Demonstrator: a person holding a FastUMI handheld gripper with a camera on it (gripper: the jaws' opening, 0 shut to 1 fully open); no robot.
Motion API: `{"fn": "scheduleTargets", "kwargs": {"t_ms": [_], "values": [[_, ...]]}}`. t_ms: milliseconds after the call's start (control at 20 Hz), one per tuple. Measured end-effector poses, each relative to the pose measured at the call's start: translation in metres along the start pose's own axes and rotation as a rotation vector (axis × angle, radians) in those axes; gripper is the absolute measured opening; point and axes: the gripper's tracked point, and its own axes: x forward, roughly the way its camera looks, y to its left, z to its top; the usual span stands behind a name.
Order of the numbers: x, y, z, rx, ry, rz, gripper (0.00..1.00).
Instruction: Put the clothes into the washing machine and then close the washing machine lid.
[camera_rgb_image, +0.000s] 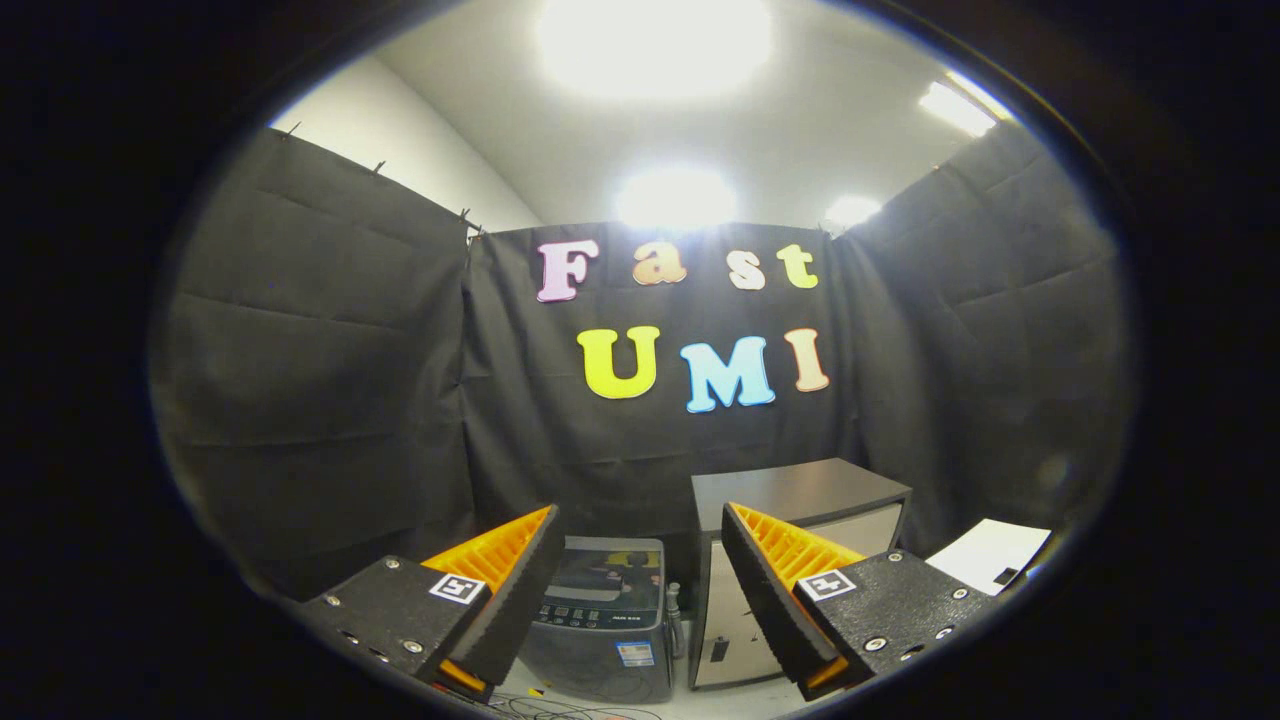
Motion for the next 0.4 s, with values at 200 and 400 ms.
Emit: {"fn": "scheduleTargets", "kwargs": {"t_ms": [200,400], "values": [[-0.0053,-0.0019,-0.0023,0.011,0.01,-0.009,0.97],[-0.0047,0.003,-0.0067,-0.014,0.029,0.004,0.97]]}}
